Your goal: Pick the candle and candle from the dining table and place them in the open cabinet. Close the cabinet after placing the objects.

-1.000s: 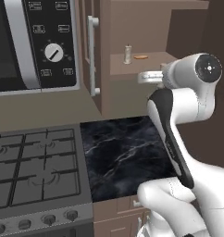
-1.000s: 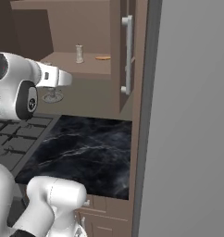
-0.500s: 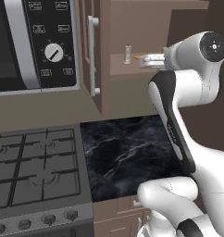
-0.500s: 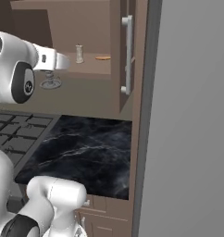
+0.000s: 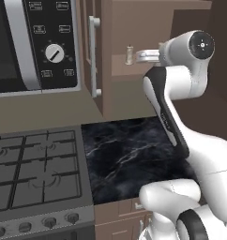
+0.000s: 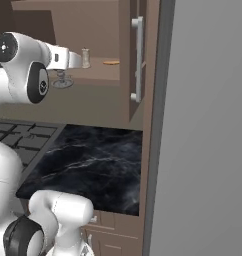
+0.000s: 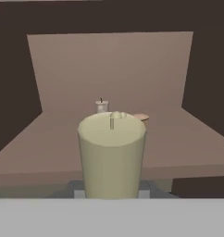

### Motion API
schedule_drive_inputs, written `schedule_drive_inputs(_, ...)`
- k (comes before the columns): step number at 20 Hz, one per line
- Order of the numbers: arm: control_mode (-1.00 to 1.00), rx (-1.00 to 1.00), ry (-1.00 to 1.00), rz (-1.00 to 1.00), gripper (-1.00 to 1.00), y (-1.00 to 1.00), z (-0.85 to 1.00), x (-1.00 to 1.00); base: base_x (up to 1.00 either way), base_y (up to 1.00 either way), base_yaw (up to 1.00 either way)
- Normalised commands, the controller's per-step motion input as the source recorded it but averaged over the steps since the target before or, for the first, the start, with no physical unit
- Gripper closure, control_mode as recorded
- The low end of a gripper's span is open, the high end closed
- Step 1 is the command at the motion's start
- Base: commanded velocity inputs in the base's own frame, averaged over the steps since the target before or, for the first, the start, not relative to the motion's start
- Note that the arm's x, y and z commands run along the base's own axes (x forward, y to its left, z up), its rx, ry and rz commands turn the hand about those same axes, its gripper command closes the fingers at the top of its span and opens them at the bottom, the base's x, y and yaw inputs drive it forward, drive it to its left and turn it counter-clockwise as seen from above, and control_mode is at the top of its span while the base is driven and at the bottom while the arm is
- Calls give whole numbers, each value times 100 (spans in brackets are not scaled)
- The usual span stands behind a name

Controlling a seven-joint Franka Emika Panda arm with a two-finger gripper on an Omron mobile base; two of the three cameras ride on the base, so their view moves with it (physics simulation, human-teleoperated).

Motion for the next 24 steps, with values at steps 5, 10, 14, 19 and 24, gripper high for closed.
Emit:
schedule_drive_inputs(5, -100, 0, 0, 0, 100, 0, 0, 62, 0, 0, 0)
schedule_drive_inputs(10, -100, 0, 0, 0, 100, 0, 0, 60, 0, 0, 0)
schedule_drive_inputs(14, -100, 0, 0, 0, 100, 0, 0, 53, 0, 0, 0)
schedule_drive_inputs(19, -100, -1, 0, 0, 100, -2, 0, 39, 0, 0, 0)
schedule_drive_inputs(24, -100, -3, 0, -2, 100, -16, 0, 24, 0, 0, 0)
